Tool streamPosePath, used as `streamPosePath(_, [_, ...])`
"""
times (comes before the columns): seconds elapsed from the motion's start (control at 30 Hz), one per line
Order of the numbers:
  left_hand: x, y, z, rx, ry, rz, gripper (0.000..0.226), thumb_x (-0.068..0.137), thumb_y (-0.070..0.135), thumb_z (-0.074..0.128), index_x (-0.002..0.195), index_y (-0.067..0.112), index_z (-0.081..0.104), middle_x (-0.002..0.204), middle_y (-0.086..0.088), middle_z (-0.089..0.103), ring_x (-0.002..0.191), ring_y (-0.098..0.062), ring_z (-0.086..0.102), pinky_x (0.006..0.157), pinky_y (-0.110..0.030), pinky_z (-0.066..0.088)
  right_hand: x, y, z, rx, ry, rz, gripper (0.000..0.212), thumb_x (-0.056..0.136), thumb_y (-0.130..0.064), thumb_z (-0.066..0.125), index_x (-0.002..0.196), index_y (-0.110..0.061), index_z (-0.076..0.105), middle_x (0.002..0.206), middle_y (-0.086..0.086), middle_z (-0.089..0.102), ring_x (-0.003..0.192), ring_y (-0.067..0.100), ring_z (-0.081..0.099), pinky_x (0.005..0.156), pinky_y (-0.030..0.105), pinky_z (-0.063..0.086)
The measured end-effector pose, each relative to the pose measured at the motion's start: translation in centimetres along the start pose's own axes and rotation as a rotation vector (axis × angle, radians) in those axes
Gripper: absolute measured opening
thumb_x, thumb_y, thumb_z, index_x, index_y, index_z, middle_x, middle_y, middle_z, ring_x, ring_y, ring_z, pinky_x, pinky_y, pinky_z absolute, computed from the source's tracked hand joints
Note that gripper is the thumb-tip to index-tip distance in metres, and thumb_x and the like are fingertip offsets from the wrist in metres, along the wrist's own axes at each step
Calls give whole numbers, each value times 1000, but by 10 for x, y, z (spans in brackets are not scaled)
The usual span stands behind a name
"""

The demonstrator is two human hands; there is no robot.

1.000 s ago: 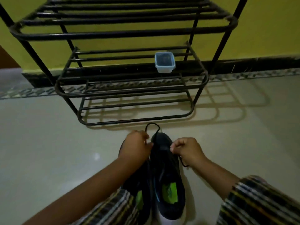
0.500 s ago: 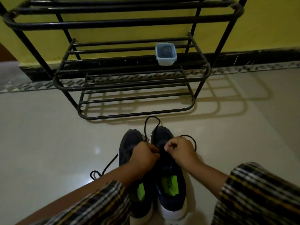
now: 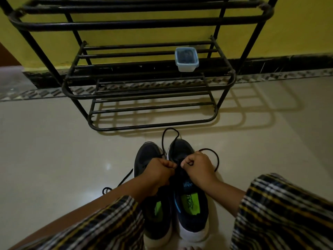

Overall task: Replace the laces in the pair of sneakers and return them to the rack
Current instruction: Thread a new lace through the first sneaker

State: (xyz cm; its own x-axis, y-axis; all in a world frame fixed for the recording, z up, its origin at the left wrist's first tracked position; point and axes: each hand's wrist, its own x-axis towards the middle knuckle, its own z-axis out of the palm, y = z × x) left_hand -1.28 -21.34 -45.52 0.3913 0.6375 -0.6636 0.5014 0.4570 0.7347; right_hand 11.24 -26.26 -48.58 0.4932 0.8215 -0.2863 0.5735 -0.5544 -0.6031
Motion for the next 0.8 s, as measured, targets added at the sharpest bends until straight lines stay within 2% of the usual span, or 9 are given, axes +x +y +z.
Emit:
streamPosePath(0.23, [4,-2,0,-22,8,-5,17,88,-8,54,94,-1,68,93,-24,65,81,-31,59,82,-46,51,-5,0,4,25,3,-18,37,83,-13,66,54,-33,54,94,5,59,97,23,55,82,31,47])
streamPosePath(0.27, [4,-2,0,-23,6,-5,17,88,-9,54,90,0,68,89,-21,65,79,-30,60,80,-45,52,-6,0,5,22,5,-24,39,83,-13,66,53,-33,52,94,5,59,97,23,54,83,31,47])
streamPosePath(0.37, [6,-2,-1,-38,-6,0,19,88,-7,55,79,6,66,78,-12,63,67,-21,58,62,-31,51,-6,0,6,26,44,-28,44,81,-13,66,47,-32,46,89,6,59,96,25,55,80,30,45])
streamPosePath(0.47, [7,-1,-1,-91,-15,-21,12,92,5,57,82,7,65,77,-7,63,67,-15,60,57,-23,53,-6,-1,6,84,66,-3,47,80,-11,69,45,-30,45,87,5,62,93,24,58,80,30,48])
streamPosePath(0.57, [11,-2,1,-86,-14,-5,17,94,7,54,78,8,61,75,-10,61,67,-17,60,62,-27,56,-8,-3,5,149,42,34,33,83,-11,67,54,-25,57,80,0,63,86,19,62,75,25,48])
streamPosePath(0.67, [18,-3,6,95,58,65,25,94,8,53,70,11,60,68,-10,59,62,-20,58,70,-38,56,-10,-5,5,163,45,52,10,84,-11,66,76,-11,71,84,3,68,86,18,63,74,23,46])
streamPosePath(0.73, [20,-1,8,213,77,98,28,94,11,53,67,14,59,66,-9,60,60,-20,59,68,-36,57,-12,-5,3,163,47,50,6,84,-10,66,85,-11,72,91,4,69,89,17,62,75,23,46])
streamPosePath(0.8, [19,1,8,286,81,110,28,95,13,51,68,14,58,68,-11,61,61,-22,61,66,-36,57,-17,-1,2,110,75,-57,8,83,-10,65,88,-17,67,92,1,63,92,17,57,78,26,45])
